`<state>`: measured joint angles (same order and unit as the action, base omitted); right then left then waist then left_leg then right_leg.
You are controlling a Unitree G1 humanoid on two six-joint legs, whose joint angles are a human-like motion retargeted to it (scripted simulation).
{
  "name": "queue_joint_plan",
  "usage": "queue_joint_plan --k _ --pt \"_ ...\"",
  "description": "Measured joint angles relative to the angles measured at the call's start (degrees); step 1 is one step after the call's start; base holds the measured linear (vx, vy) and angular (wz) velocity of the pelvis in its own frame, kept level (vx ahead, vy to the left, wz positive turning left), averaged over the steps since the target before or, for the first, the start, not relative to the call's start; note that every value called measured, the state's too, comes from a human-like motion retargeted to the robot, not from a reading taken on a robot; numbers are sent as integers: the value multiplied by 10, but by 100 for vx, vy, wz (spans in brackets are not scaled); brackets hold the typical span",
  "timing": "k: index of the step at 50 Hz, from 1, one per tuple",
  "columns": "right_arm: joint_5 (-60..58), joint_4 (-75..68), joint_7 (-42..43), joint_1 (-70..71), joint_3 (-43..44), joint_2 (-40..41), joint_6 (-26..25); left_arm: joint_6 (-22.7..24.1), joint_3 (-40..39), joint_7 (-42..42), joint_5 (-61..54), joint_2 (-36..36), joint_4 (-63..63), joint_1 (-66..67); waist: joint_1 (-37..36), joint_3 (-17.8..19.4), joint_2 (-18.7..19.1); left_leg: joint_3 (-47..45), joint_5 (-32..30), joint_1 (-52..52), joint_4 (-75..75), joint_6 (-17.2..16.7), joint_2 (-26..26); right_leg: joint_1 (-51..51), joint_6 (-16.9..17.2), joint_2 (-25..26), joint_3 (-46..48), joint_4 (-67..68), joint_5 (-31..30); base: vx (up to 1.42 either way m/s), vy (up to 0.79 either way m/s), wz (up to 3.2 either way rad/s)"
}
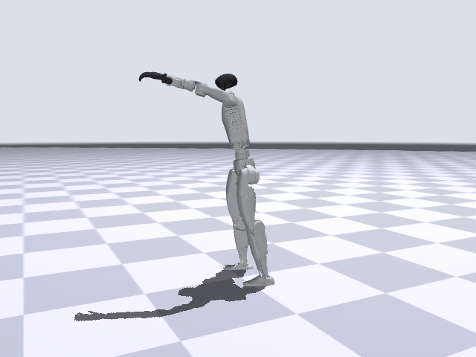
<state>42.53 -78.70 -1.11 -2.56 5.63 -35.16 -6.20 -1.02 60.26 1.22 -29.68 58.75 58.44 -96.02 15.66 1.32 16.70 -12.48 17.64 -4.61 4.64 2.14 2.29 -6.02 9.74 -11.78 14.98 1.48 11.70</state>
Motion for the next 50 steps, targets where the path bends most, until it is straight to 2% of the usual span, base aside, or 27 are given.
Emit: queue_joint_plan --k 5,12,17,24,30,39,45,50 --pt "19 -18 -18 6 34 7 -7 -15 -34 -44 130 -107 11 107 54 13 -37 -54 11 19 -1 7 5 -17 20 10 -56 0 -13 -1 1 -101" --pt "79 -66 3 20 114 -49 -13 -27 -70 -51 265 -268 84 260 92 10 -90 -109 24 41 -2 9 11 -28 53 24 -112 -2 -30 -1 1 -75" --pt "170 -62 46 20 201 -107 4 -37 -135 -27 264 -372 140 363 87 0 -136 -130 26 49 2 0 32 -29 53 51 -129 -6 -40 -2 -8 -42" --pt "280 -24 96 10 320 -206 76 -35 -214 28 211 -455 195 515 48 -16 -211 -125 28 47 6 1 42 -25 53 61 -123 -11 -47 -1 0 1" --pt "326 16 108 7 385 -300 138 -11 -297 90 138 -457 206 641 -4 -27 -286 -96 27 37 2 14 31 -22 53 45 -99 -8 -44 -4 9 41" --pt "265 118 162 53 400 -464 191 29 -435 212 -55 -370 184 784 -127 -18 -394 -41 18 13 -5 34 16 -23 46 22 -50 2 -35 -3 6 53" --pt "167 199 178 138 334 -569 176 25 -461 206 -122 -312 186 835 -247 14 -450 -10 16 -4 1 32 16 -20 42 18 -18 8 -27 0 1 50" --pt "55 251 145 251 215 -623 127 27 -454 182 -146 -294 180 857 -378 75 -465 16 22 -7 15 23 19 -4 39 17 9 13 -17 2 0 49"
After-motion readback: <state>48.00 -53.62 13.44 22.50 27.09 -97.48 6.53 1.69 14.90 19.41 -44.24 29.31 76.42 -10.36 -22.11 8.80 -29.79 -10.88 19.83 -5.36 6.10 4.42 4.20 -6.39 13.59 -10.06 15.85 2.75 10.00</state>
